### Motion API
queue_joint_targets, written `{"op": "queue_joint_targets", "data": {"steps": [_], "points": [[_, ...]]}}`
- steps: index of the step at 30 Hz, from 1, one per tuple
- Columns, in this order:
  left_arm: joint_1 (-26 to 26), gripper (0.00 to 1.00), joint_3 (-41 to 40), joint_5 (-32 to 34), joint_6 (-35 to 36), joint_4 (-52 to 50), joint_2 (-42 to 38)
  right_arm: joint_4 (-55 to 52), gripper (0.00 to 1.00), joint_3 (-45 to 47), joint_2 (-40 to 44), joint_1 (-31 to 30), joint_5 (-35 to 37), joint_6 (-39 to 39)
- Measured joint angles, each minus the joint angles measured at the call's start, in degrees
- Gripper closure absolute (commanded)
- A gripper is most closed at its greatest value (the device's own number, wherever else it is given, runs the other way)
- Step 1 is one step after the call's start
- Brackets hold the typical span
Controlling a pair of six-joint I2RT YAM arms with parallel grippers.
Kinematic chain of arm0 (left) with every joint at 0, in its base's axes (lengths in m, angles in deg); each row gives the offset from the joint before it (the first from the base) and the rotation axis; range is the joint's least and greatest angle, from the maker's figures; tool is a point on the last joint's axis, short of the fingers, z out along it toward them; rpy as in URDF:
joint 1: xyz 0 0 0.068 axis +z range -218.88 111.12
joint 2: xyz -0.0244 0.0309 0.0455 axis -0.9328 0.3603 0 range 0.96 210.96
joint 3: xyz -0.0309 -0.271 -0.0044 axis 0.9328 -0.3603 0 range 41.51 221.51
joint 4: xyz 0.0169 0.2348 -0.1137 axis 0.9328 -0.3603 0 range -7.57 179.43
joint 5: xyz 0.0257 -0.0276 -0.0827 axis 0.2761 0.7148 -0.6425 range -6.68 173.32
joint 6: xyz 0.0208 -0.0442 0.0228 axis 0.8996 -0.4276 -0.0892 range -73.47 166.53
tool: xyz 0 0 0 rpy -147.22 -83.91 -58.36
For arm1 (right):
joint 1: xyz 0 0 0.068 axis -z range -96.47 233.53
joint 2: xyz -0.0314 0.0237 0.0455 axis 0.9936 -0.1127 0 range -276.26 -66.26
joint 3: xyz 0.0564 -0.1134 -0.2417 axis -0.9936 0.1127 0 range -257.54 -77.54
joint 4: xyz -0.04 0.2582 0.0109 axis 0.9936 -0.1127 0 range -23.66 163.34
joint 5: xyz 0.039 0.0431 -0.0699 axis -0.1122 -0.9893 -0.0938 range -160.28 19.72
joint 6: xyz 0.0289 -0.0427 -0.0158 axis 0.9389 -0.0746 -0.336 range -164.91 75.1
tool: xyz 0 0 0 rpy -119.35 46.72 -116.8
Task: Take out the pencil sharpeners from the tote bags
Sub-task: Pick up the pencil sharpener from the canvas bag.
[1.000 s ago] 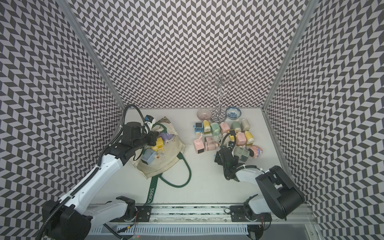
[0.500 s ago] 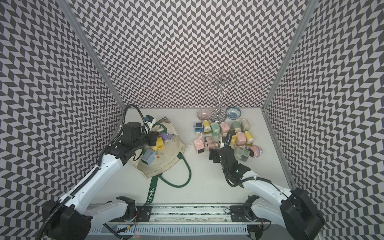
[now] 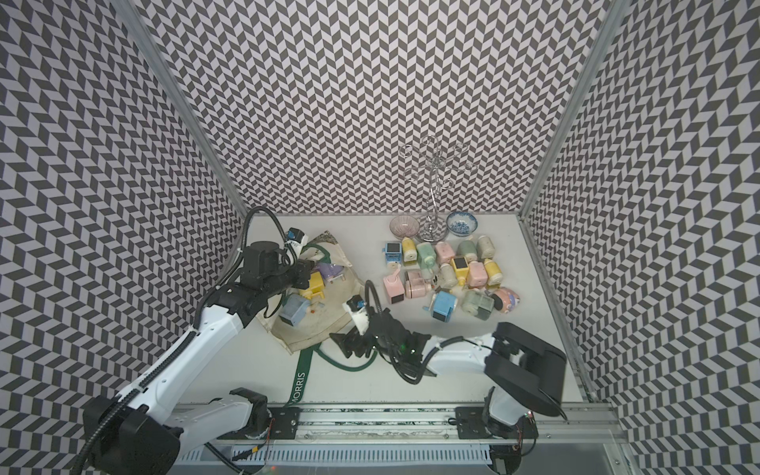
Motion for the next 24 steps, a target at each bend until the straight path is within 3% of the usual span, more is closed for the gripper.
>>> {"op": "queue_joint_targets", "data": {"steps": [8, 11, 24], "points": [[0.0, 1.0, 0.0, -0.02, -0.02, 0.0, -0.11, 9.68, 0.0, -15.76, -21.9, -0.76, -5.29, -8.76], [0.0, 1.0, -0.04, -0.09, 0.0, 0.0, -0.28, 14.45, 0.01, -18.34, -27.54, -0.74, -5.38, -11.61], [-0.11, 1.0, -0.44, -0.55, 0.02, 0.02, -0.85, 17.79, 0.01, -34.64, -39.67, 1.6, -6.34, -17.88]]}}
